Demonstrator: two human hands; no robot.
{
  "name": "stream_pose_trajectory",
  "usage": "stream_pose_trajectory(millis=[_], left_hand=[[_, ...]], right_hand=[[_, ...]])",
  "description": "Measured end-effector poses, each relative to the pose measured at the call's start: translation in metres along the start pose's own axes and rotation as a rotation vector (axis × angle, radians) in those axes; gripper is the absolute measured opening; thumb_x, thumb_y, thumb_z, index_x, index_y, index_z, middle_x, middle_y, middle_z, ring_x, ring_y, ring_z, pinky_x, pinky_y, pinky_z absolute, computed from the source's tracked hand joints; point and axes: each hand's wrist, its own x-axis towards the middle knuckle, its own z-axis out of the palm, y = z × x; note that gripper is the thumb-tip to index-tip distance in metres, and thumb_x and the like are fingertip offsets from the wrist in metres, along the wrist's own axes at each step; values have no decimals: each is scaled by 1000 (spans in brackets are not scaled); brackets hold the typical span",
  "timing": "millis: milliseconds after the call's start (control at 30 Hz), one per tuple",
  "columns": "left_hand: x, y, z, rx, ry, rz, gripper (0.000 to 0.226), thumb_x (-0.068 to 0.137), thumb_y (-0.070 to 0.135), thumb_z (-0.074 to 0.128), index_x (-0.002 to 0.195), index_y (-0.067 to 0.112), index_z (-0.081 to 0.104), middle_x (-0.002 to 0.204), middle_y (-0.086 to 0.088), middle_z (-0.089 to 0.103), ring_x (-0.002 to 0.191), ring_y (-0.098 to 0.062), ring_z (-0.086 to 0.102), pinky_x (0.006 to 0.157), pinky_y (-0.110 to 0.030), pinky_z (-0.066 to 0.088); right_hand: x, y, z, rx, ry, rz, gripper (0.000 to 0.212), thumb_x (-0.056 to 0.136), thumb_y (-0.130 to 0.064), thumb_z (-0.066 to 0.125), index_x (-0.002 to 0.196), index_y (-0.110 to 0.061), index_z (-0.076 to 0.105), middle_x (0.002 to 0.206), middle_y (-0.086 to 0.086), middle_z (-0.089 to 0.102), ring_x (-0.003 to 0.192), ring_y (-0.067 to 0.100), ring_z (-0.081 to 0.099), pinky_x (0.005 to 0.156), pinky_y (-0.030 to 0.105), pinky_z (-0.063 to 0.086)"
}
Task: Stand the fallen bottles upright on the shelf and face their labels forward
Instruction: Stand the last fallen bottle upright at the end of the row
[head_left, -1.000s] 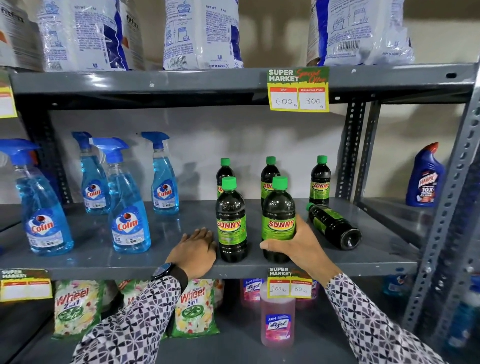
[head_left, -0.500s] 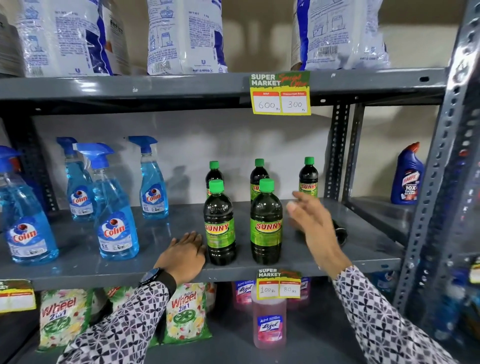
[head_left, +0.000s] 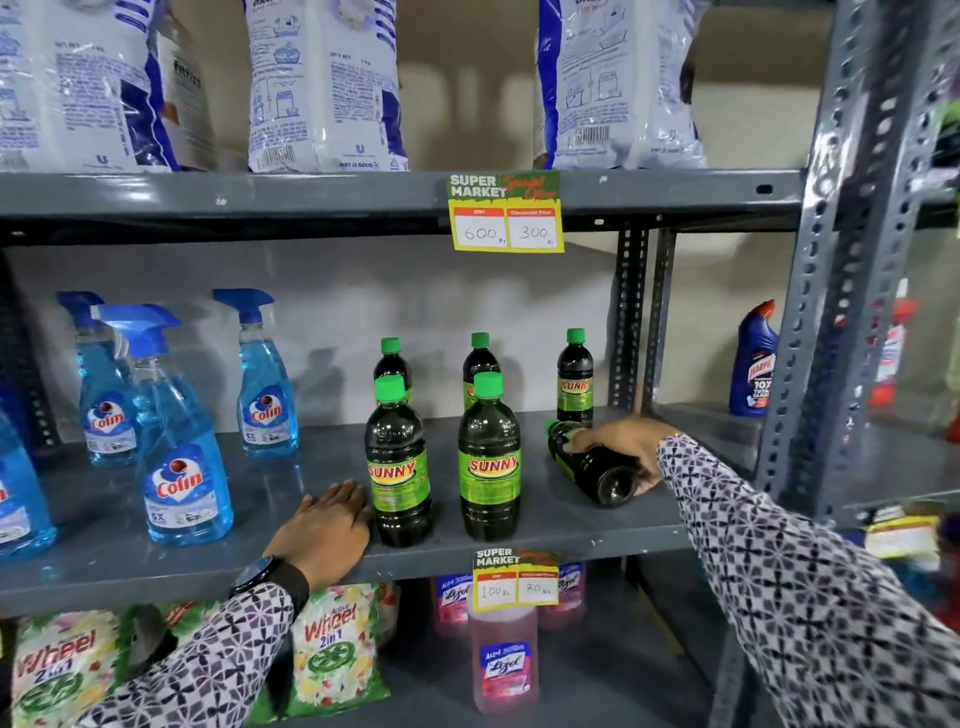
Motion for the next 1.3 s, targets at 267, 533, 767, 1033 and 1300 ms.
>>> stream_pose_trajectory(millis=[267,533,767,1033,1300], left_hand=[[-5,5,-7,-84,37,-4,57,108,38,19,162,21,21,173,-5,18,160,-20,14,130,-46,12],[-2,0,-2,-85,32,-2,61,105,42,15,162,22,22,172,-4,21,160,-21,16,129,-47,13],[-1,0,-1,-69,23,2,58,107,40,19,163,22,20,173,-5,18,160,-22,14,129,-48,12],[0,0,-2,-52,15,7,58,107,39,19,163,22,20,173,-5,19,160,-22,15,129,-49,13],[-1,0,-2,-1,10,20,57,108,38,22,163,21,20,172,-7,19,160,-25,15,128,-52,15]], right_hand=[[4,3,-4,306,195,-282,51,70,-37,96,103,-3,75,96,15,83,86,32,82,85,51,66],[-4,23,32,170,582,-536,70,65,-48,98,110,-22,52,100,-6,69,91,15,69,83,36,59],[-2,35,59,121,702,-487,74,62,-57,96,108,-21,51,102,-3,67,90,19,65,80,39,57],[10,50,45,387,277,-624,59,88,-9,82,132,-27,47,133,-1,66,110,-2,63,101,29,51],[19,59,41,351,254,-637,69,84,-2,86,145,-14,55,122,1,76,108,6,72,105,36,57]])
